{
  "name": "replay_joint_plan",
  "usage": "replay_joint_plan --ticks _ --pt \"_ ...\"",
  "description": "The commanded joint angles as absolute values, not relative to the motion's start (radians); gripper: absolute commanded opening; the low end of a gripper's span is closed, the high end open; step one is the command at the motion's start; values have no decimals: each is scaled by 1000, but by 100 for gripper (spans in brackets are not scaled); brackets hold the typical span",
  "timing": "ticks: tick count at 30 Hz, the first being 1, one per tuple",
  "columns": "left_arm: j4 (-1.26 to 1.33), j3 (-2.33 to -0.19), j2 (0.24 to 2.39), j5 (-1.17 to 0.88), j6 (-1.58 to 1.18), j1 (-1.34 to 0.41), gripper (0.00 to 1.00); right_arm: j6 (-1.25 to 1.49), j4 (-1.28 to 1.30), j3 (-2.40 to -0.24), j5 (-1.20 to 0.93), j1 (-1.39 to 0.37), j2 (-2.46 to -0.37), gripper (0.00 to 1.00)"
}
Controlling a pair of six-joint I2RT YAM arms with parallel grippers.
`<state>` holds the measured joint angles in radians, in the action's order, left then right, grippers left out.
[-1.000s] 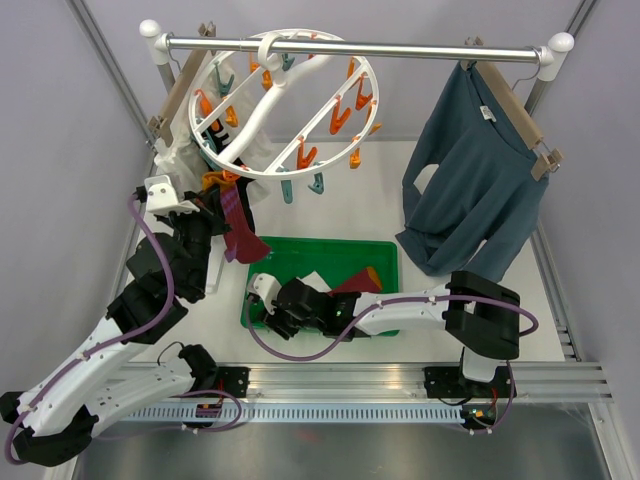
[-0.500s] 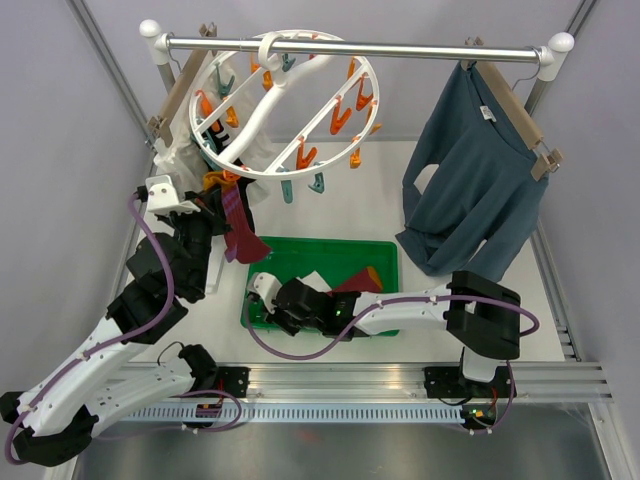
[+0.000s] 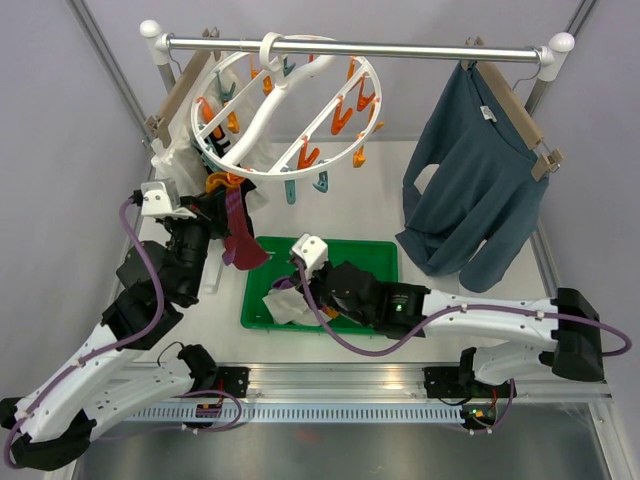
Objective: Clip the socks to the hanger
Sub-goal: Pick up the sock from the bin, then open the clamp at the hanger.
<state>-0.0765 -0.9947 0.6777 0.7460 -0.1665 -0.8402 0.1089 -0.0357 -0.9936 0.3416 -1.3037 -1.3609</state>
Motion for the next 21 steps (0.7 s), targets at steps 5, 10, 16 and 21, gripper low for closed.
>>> replay_joint_plan --ticks 5,10,16,21 --pt "-29 -953 655 644 -176 -841 21 137 118 -1097 460 -1307 -1223 0" --pt "-6 -896 578 582 -173 -841 28 115 199 -1169 503 -1308 -1187 0" --pt "40 -835 508 485 -169 -841 50 81 262 -1258 531 -1308 -1174 0" --pt "32 -813 434 473 -242 -841 89 78 301 -1304 526 -1308 -1155 0"
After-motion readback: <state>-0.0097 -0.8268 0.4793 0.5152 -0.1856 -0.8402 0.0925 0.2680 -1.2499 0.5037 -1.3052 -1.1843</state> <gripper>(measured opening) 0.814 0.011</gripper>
